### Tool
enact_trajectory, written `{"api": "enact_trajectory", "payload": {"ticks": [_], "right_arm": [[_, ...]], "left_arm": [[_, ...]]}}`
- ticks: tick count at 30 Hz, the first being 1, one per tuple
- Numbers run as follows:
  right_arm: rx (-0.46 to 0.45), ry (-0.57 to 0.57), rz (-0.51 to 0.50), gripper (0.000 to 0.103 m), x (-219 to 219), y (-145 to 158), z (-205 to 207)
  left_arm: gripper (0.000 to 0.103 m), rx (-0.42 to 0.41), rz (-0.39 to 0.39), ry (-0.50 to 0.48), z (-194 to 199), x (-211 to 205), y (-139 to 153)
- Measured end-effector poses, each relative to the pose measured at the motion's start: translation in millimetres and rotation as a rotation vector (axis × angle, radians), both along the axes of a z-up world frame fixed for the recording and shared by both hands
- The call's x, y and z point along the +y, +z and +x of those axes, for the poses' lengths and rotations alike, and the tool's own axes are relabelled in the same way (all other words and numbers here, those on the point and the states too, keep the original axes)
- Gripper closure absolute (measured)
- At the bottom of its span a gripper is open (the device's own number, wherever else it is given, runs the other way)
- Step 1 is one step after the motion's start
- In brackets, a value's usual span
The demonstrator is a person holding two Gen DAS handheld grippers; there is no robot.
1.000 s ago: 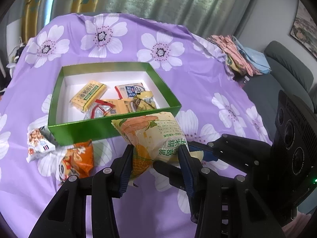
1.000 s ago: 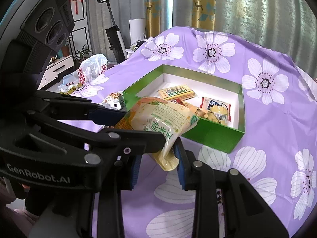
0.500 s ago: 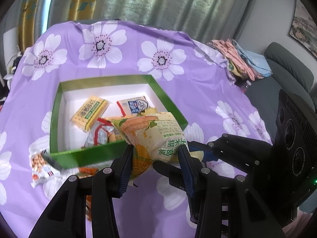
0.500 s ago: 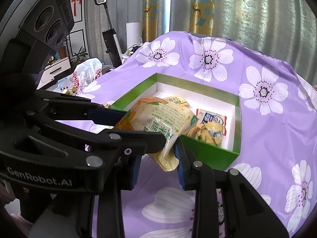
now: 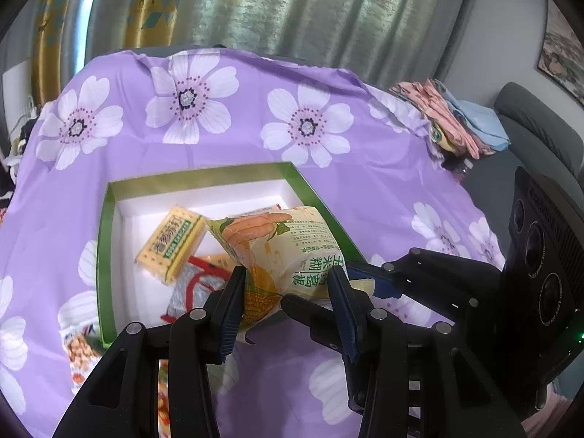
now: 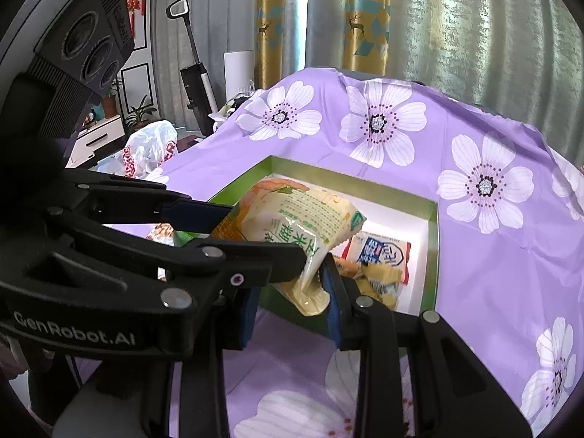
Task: Organize snacks
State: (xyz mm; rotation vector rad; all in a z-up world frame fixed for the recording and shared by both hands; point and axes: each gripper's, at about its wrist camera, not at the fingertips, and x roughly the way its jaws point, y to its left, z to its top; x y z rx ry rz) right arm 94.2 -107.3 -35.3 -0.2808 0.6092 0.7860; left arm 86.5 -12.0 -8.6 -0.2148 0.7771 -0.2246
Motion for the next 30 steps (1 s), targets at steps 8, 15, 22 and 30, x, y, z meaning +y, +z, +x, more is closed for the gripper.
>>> {"api": "enact_trajectory", "payload": {"ticks": [8, 15, 22, 30], "right_arm": [[0.004, 0.008, 0.015, 0.070, 9.4, -1.3, 25.1], [0.027, 0.006, 0.019, 0.070, 15.8, -8.8, 43.4], [0.054, 0.001, 0.011, 0.070, 17.8, -19.3, 55.9], [0.091, -0.006, -0.004, 0.070, 19.5, -30.0, 66.4]], "left_arm": [[0.058, 0.004, 0.013, 0.016, 22.9, 8.8, -1.6], [0.058, 0.028, 0.016, 0.018, 39.2, 12.7, -9.8], [0.058, 0.058, 0.002, 0.017, 52.0, 15.1, -21.7], [0.058, 0.093, -0.006, 0.015, 62.6, 16.2, -34.2]]}}
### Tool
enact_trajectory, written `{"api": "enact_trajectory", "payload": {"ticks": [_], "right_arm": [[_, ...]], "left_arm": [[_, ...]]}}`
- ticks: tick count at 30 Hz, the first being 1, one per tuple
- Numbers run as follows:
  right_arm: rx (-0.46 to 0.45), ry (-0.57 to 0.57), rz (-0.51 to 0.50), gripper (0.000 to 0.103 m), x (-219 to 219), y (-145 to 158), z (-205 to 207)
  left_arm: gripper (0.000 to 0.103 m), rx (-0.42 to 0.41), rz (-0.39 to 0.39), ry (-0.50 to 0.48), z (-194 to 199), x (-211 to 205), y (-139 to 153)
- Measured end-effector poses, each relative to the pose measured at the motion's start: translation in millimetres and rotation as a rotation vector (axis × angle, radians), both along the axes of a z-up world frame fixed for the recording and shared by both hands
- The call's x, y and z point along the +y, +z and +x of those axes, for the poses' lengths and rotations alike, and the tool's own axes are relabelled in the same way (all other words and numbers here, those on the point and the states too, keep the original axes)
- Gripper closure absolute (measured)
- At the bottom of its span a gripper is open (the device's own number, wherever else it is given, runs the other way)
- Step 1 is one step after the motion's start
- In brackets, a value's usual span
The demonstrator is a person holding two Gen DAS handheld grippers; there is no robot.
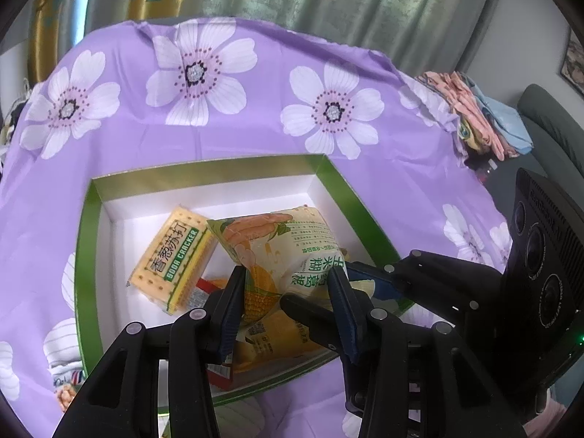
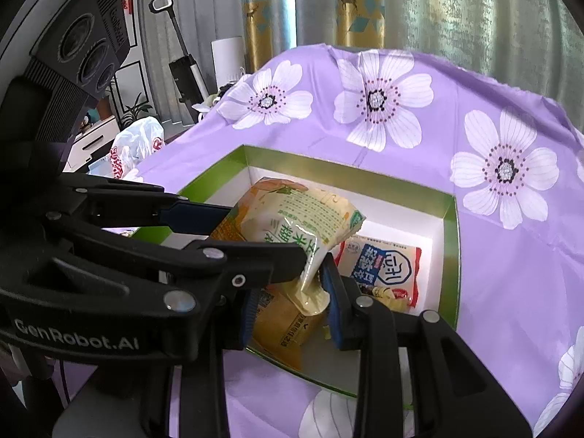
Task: Organize snacks
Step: 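Lower the yellow corn-print bag into the green box with the left gripper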
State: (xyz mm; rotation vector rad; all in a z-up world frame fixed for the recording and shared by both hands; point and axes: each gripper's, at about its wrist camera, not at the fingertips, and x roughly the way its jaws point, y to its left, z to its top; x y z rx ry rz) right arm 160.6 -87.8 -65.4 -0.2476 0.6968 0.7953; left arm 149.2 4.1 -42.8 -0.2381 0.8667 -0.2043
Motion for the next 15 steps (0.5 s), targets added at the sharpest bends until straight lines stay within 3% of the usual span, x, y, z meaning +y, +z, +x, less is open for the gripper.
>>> {"api": "enact_trajectory", "payload": {"ticks": [15], "right_arm": [[0.060, -0.007, -0.034, 0.070, 2.6, -13.2, 12.9]], "left_arm": [[0.058, 0.049, -0.016, -0.003, 11.9, 1.8, -13.4]]}}
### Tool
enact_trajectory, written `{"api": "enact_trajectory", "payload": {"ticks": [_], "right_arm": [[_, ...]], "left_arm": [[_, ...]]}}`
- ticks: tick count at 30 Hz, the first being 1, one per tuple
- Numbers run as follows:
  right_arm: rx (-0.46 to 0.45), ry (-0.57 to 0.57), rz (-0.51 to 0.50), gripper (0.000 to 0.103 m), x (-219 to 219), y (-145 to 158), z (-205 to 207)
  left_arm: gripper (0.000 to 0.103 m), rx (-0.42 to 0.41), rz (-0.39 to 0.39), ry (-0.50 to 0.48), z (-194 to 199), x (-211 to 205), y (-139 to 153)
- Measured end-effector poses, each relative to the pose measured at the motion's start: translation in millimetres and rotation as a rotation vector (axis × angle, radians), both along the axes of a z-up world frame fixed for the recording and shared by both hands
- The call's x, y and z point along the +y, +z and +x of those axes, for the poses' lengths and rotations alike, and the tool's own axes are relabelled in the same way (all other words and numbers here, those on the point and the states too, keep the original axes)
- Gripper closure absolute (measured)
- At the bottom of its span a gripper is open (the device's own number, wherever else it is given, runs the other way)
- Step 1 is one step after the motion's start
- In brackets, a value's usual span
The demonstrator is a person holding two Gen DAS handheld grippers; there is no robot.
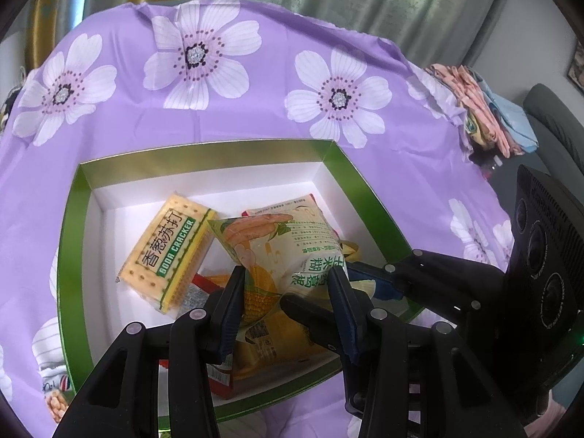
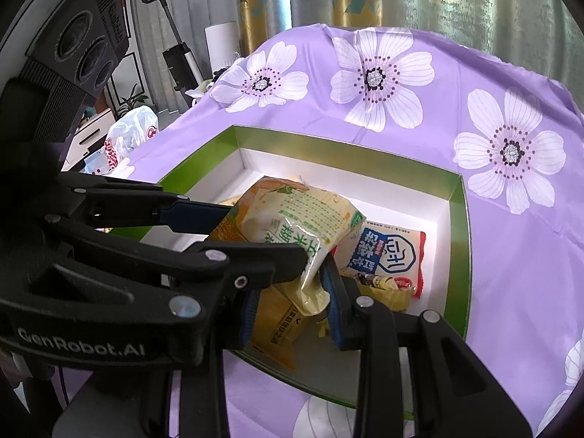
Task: Organize snacks
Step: 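Lower the yellow corn-print bag into the green box with the left gripper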
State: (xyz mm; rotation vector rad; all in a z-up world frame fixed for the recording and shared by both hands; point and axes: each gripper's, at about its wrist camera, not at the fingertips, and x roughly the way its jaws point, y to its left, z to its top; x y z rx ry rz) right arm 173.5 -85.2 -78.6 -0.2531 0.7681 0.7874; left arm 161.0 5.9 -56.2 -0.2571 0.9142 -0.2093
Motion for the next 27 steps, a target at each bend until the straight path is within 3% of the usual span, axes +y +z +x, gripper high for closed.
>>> {"api": "enact_trajectory", "payload": {"ticks": [27], "right_arm": [[0.074, 0.000, -0.046, 0.068, 7.7, -10.6, 10.0]], "left_arm": [[0.058, 0.058, 0.007, 0.018, 9.1, 0.3, -9.4]]}}
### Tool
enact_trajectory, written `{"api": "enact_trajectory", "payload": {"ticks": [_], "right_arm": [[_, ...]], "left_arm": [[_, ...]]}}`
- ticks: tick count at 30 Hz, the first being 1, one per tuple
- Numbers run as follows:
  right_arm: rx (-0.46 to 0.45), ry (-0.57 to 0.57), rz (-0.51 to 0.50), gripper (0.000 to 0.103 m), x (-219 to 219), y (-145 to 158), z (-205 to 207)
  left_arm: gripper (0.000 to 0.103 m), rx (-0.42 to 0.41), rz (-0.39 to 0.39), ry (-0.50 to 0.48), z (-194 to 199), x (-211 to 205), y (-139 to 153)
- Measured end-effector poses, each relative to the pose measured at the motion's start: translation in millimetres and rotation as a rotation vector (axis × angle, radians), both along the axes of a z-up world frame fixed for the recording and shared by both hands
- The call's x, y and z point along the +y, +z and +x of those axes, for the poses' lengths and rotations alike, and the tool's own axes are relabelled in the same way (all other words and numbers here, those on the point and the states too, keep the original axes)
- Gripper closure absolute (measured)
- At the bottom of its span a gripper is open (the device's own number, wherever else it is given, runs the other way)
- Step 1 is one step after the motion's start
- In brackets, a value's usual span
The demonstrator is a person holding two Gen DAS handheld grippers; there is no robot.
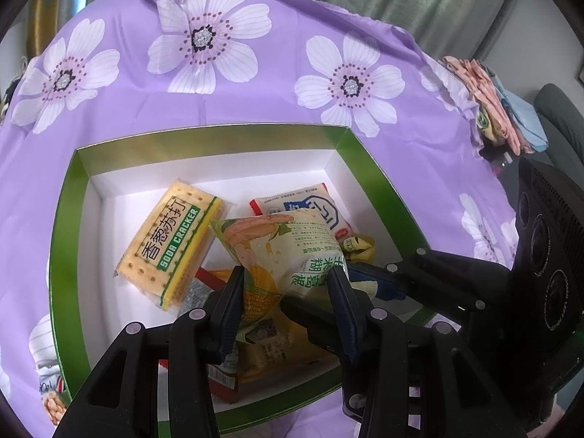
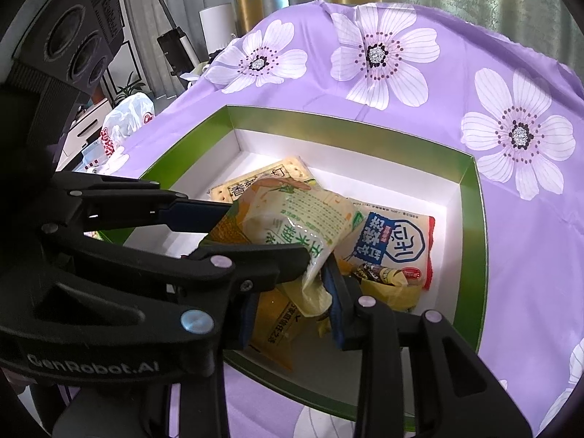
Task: Organize snacks
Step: 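Lower the yellow corn-print bag into the green box with the left gripper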
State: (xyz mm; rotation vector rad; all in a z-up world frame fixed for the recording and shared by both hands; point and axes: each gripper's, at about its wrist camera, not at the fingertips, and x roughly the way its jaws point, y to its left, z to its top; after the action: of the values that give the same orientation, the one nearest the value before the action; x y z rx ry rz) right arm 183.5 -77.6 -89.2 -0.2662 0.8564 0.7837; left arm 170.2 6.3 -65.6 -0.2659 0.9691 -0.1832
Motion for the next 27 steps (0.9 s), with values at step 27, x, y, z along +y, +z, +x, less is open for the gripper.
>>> {"api": "enact_trajectory", "payload": {"ticks": [27], "right_arm": [[0.044, -0.002, -0.038, 0.067, 4.9, -8.2, 5.2]], "left_arm": [[0.058, 0.042, 0.018, 0.002, 4.7, -0.4, -5.8]]}}
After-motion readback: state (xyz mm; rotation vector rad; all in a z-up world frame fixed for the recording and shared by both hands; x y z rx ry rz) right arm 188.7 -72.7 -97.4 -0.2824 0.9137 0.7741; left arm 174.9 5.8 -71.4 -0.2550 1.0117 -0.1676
